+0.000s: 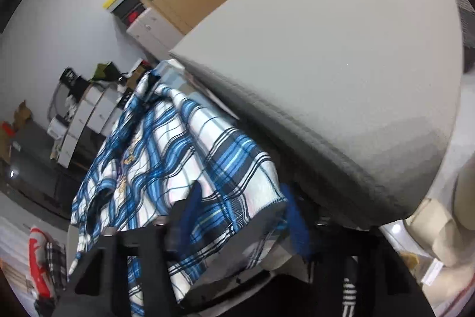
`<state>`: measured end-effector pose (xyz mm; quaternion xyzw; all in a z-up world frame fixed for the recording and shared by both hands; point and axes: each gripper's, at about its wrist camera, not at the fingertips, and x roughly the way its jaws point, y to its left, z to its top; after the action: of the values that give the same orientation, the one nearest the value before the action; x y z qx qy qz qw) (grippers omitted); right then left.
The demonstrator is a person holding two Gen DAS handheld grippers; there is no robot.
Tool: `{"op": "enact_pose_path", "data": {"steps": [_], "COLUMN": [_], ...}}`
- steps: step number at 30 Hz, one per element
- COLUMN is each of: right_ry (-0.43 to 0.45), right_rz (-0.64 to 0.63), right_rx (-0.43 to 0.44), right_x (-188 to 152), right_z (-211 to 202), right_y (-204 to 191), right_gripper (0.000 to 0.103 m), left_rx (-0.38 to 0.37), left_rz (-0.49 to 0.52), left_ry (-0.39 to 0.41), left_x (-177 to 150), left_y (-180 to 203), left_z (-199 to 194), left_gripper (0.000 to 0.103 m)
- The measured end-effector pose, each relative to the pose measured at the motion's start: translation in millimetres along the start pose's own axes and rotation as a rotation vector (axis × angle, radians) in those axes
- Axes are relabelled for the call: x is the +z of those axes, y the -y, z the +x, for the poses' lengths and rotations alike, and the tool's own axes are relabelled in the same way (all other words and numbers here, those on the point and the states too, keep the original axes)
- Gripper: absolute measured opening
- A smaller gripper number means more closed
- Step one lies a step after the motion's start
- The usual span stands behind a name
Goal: Fold large clothes
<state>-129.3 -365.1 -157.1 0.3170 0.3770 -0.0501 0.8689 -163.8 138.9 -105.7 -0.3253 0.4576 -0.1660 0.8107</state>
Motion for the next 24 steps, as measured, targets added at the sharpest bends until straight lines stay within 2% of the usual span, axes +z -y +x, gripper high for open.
{"op": "enact_pose_path", "data": {"steps": [3, 5, 10, 12, 13, 19, 20, 21, 22, 23, 24], "right_ry": [0.016, 0.017, 0.007, 0.0, -0.002, -0.002, -0.001, 0.005, 0.016, 0.026, 0.027], "right_rz": [-0.078, -0.115, -0.116, -0.108, -0.103, -0.125, -0.138, -0.16, -0.182, -0.211, -0.232], "right_rx": [0.008, -0.008, -0.065, -0.093, -0.115, -0.102, -0.098, -0.104, -0.122, -0.129, -0.121], "right_x": [2.3, 4.6, 9.3, 11.1, 13.2, 15.1, 13.3, 10.9, 8.9, 6.3, 4.6], "right_z": [-3.0, -2.0, 6.2, 10.7, 13.3, 19.8, 19.4, 17.7, 15.2, 12.5, 10.9], "right_y": [-16.4, -26.8, -27.5, -26.1, -25.1, -33.2, -35.2, -37.9, -39.3, -41.6, -43.7], "right_gripper": [0.023, 0.023, 0.029, 0.044, 0.046, 0.046, 0.04, 0.031, 0.027, 0.013, 0.005], "left_rx": [0.005, 0.005, 0.014, 0.018, 0.017, 0.014, 0.017, 0.02, 0.02, 0.015, -0.002], "left_rz": [-0.012, -0.017, -0.009, -0.01, -0.015, -0.039, -0.041, -0.05, -0.057, -0.069, -0.082], "left_ry": [0.001, -0.007, -0.023, -0.024, -0.028, -0.042, -0.039, -0.036, -0.033, -0.025, -0.015], "left_x": [0.4, 0.9, -1.8, -1.6, -1.1, -0.6, -0.1, -0.3, -1.3, -1.4, -1.6], "left_y": [-3.3, -5.6, -4.0, -4.2, -5.5, -10.5, -10.8, -12.4, -14.0, -15.6, -17.3], "left_z": [-1.2, -0.8, -0.1, 0.2, 0.7, -0.7, -1.7, -2.8, -4.4, -5.7, -7.9], "left_gripper": [0.003, 0.003, 0.004, 0.004, 0.004, 0.007, 0.009, 0.022, 0.039, 0.044, 0.046]}}
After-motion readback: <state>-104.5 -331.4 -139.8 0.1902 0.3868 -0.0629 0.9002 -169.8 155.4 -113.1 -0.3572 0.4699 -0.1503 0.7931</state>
